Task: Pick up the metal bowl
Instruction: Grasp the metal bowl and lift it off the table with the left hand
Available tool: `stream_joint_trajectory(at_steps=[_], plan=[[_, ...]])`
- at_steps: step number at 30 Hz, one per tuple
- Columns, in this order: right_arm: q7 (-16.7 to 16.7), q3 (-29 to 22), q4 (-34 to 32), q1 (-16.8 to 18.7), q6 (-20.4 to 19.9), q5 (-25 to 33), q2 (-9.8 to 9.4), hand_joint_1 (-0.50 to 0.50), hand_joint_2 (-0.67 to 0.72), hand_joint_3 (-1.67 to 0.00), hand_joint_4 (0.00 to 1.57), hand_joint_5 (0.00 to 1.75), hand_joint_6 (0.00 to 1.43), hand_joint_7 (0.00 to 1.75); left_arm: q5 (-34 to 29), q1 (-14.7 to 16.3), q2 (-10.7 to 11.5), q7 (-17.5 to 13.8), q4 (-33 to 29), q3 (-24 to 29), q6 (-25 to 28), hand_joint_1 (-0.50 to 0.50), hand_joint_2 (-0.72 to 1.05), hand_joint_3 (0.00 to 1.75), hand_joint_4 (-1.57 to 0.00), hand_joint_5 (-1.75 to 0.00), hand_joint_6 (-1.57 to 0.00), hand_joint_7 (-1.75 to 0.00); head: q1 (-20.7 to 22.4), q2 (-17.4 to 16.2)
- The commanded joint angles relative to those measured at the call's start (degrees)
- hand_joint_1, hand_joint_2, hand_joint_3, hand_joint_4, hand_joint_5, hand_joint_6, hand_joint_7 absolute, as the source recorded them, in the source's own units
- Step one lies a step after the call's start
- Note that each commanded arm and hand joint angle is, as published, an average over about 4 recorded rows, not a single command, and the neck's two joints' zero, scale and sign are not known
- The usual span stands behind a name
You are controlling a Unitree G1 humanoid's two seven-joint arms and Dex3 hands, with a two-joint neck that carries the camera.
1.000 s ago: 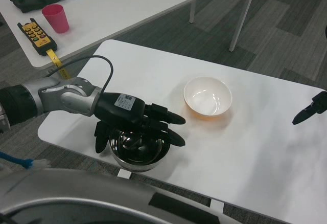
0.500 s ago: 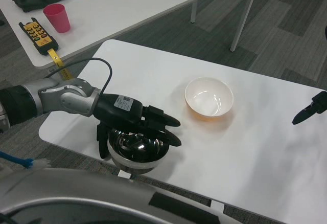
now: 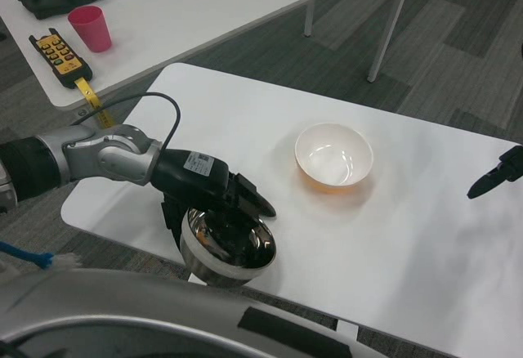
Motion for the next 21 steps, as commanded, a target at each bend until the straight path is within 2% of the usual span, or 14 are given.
stream_joint_trajectory(at_steps=[1,7,15,21], plan=[[-0.4,-0.1,0.3,0.8,-0.7,0.5,-0.84,-0.42,0.57,0.0,0.0,0.0,0.0,0.0,0.0,0.4,-0.1,-2.1,0.1,0.0,2.0,-0.5,1.05,0.17,-0.56,0.0,-1.37,-1.69,0.0,0.0],[-0.4,-0.1,0.3,0.8,-0.7,0.4,-0.76,-0.42,0.6,0.0,0.0,0.0,0.0,0.0,0.0,0.7,-0.1,-5.0,-0.9,1.8,4.8,-0.5,1.05,0.17,-0.56,0.0,-1.47,-1.68,0.0,0.1],[-0.5,-0.1,0.1,0.9,-0.8,0.5,-0.58,-0.42,0.6,0.0,0.0,0.0,0.0,0.0,0.0,1.4,-0.1,-5.1,-1.7,5.7,4.8,-0.5,1.05,0.17,-0.62,0.0,-1.49,-1.68,-0.1,0.5],[-0.5,-0.2,0.1,0.9,-0.7,0.5,-0.49,-0.42,0.58,0.0,0.0,0.0,0.0,0.0,0.5,2.4,0.0,-5.3,-2.6,11.5,4.8,-0.5,1.05,0.17,-0.67,0.0,-1.49,-1.68,-0.3,0.8]])
